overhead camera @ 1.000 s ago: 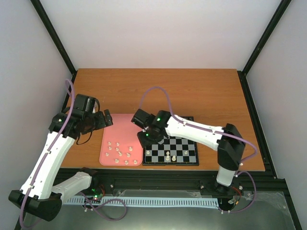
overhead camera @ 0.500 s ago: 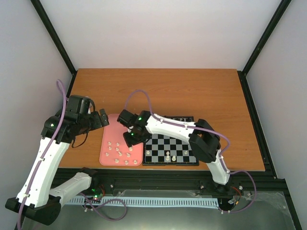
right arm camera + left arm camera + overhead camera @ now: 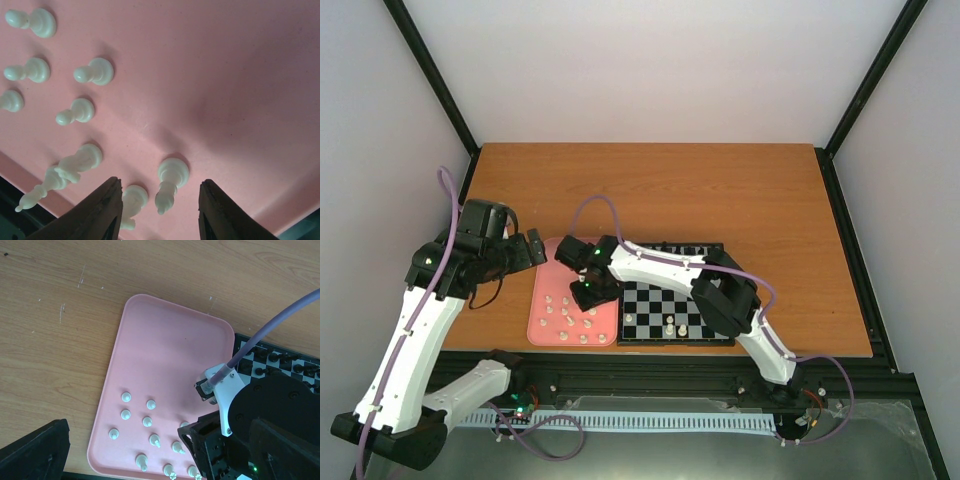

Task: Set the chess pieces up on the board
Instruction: Pick up the chess piece from the storage box.

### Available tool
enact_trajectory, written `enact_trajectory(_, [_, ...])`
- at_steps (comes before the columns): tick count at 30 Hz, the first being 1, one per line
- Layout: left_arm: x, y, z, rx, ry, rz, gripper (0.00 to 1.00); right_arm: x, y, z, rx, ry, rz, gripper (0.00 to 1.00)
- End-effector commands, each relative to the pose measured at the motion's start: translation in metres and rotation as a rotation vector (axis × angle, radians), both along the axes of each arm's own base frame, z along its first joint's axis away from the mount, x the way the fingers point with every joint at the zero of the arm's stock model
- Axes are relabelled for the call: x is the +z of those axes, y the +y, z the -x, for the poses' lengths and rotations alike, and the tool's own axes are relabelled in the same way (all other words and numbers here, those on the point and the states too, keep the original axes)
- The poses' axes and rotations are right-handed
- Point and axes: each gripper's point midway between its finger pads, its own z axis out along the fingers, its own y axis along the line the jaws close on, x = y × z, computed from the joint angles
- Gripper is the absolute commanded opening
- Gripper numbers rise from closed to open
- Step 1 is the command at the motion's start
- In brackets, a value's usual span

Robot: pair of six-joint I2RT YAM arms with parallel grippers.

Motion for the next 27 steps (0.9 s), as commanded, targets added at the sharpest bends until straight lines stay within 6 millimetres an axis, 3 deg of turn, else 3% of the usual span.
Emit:
enact_trajectory(1, [0.009,0.002,0.003,-0.009,-0.026,-0.004,1.0,-0.007,0.0,-0.002,-0.005,-0.01,0.035,0.41])
enact_trajectory(15, [0.004,0.0,0.003,-0.017,-0.015,0.001,1.0,-0.02,0.0,-0.002,0.005,0.005,0.067,0.32])
enact_trajectory(27, [0.0,-0.001,0.004,-0.02,-0.007,0.004,1.0,-0.011,-0.001,-0.001,0.003,0.001,0.06,0.1])
